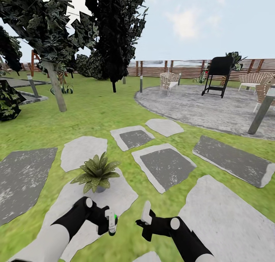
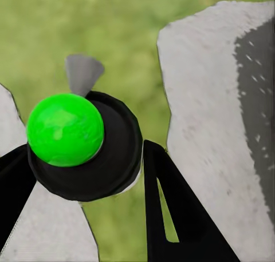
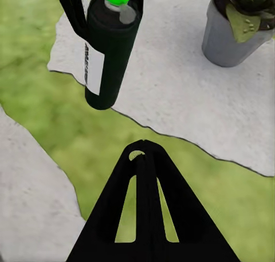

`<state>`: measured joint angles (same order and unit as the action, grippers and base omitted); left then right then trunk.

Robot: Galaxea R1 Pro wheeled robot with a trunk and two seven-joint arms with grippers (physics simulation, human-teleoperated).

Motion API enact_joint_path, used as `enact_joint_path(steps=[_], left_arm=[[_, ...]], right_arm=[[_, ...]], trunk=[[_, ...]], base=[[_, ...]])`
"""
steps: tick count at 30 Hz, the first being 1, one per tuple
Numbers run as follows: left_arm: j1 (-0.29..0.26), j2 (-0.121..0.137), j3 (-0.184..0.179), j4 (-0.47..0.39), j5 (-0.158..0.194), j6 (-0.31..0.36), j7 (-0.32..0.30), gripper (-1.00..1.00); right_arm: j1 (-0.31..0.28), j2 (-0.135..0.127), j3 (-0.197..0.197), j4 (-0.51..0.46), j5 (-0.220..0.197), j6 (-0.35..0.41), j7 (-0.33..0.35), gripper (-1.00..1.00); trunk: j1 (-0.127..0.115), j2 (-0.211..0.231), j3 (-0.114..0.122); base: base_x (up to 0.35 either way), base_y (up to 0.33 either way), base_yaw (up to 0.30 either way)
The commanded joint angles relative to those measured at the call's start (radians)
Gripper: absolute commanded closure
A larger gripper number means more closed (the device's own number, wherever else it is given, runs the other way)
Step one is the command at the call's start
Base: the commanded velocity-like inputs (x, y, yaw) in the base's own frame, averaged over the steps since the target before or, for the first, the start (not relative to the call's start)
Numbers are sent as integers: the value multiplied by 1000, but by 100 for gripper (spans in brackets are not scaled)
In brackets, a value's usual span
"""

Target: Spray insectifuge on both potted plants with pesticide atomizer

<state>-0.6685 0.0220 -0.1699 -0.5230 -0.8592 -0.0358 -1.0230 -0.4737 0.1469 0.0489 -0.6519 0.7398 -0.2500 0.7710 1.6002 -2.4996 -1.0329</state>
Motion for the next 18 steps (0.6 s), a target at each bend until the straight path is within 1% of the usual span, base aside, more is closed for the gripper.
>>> enact_joint_path(steps=[1,3,4,6,14,18], left_arm=[[0,-4,-12,-2,-4,-6,-2,100],[0,-17,-27,-2,-5,-6,0,100],[0,-23,-41,-2,-7,-5,3,100],[0,-28,-53,-2,-6,-3,8,100],[0,-48,-60,-4,-9,-3,11,100],[0,-52,-59,-13,-9,-2,11,100]], right_arm=[[-1,0,-1,-2,10,-6,1,100],[-2,0,-1,-3,10,-6,1,100],[-4,0,-1,-3,10,-6,1,100],[-6,0,-1,-7,10,-6,1,100],[-7,4,-1,-31,7,-4,1,100],[-9,20,-1,-32,7,-3,1,100]], trunk=[[0,0,-1],[0,0,-1],[0,0,-1],[0,0,-1],[0,0,-1],[0,0,-1]], base=[[0,0,0],[0,0,0],[0,0,0],[0,0,0],[0,0,0],[0,0,0]])
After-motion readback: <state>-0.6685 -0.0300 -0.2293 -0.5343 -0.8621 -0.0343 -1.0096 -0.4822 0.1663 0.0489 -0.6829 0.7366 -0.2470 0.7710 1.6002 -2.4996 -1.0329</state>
